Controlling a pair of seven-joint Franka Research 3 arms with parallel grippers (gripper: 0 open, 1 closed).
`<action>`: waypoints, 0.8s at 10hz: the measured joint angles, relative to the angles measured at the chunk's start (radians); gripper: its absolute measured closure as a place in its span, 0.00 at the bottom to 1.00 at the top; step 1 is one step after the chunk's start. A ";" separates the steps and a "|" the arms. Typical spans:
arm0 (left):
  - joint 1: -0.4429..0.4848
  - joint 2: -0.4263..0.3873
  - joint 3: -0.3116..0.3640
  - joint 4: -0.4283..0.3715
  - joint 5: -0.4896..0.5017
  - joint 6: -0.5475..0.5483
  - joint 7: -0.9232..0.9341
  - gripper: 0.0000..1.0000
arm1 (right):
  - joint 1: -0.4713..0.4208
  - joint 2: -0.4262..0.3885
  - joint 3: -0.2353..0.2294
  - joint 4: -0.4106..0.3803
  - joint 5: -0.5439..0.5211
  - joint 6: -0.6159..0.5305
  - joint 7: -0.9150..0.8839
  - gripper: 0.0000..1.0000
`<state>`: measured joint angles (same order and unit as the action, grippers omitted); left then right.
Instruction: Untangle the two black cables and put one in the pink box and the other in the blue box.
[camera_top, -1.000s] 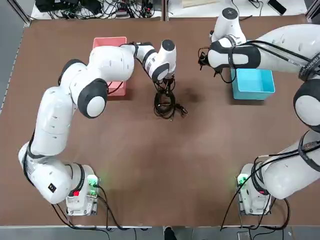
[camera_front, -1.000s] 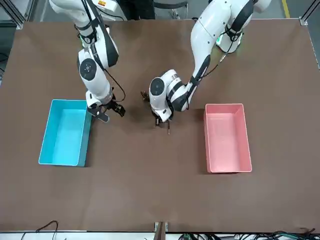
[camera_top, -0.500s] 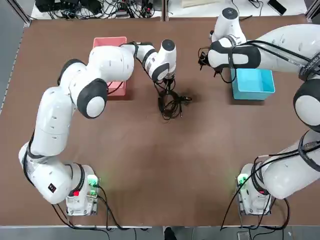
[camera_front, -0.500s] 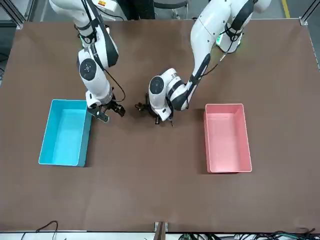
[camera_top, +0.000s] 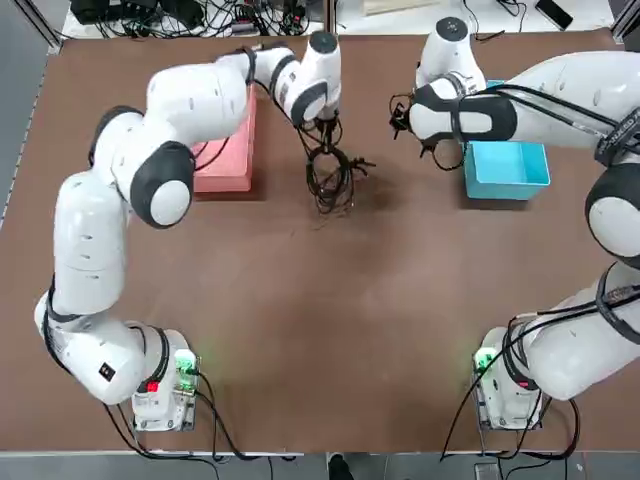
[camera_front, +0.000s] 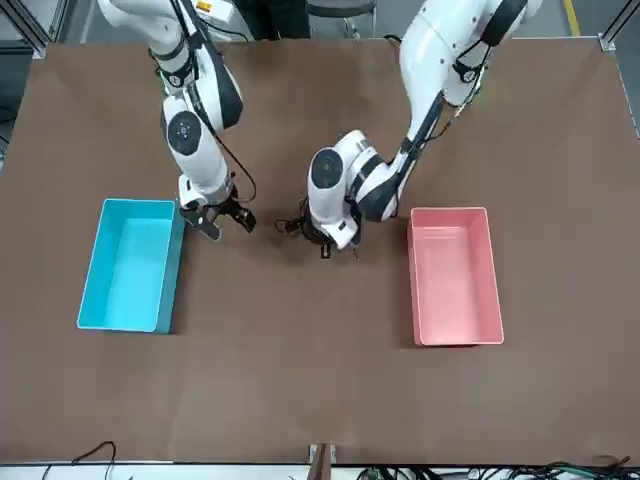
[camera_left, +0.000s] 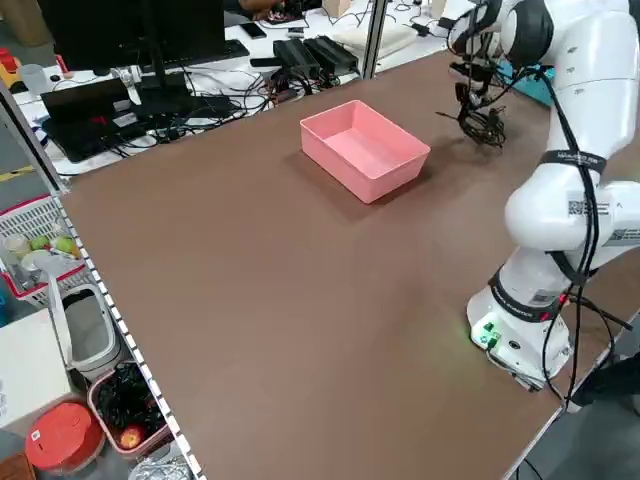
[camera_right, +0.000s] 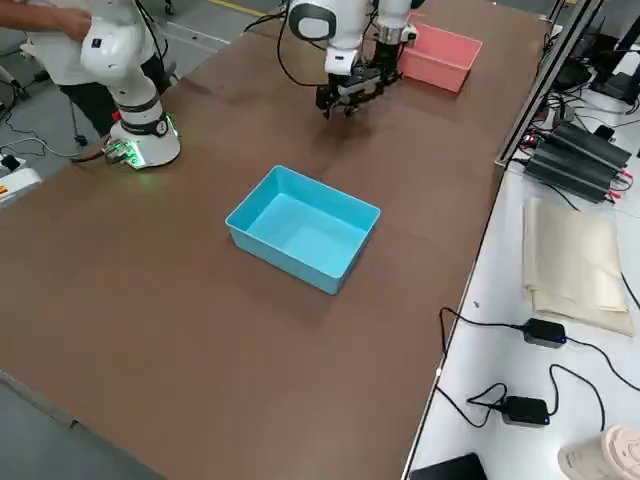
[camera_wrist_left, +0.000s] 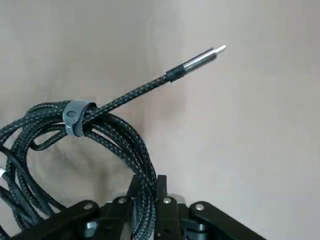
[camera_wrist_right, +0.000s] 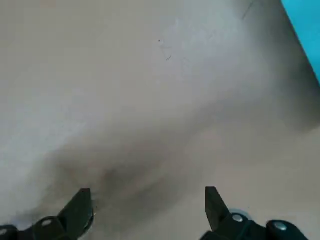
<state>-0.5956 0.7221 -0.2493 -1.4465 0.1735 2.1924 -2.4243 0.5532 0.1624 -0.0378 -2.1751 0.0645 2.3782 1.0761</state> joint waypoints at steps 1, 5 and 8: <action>0.001 -0.025 0.000 0.003 -0.031 -0.003 0.000 0.85 | 0.012 0.000 0.000 0.013 0.000 0.000 0.087 0.00; -0.009 -0.088 -0.012 0.056 -0.204 -0.083 -0.003 0.85 | 0.040 -0.001 0.000 0.069 0.001 -0.001 0.347 0.00; -0.013 -0.096 -0.015 0.060 -0.212 -0.088 -0.009 0.85 | 0.053 -0.001 0.000 0.094 0.001 -0.001 0.415 0.00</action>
<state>-0.6087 0.6266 -0.2638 -1.3866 -0.0383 2.1044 -2.4333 0.6058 0.1618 -0.0376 -2.0807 0.0651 2.3768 1.4907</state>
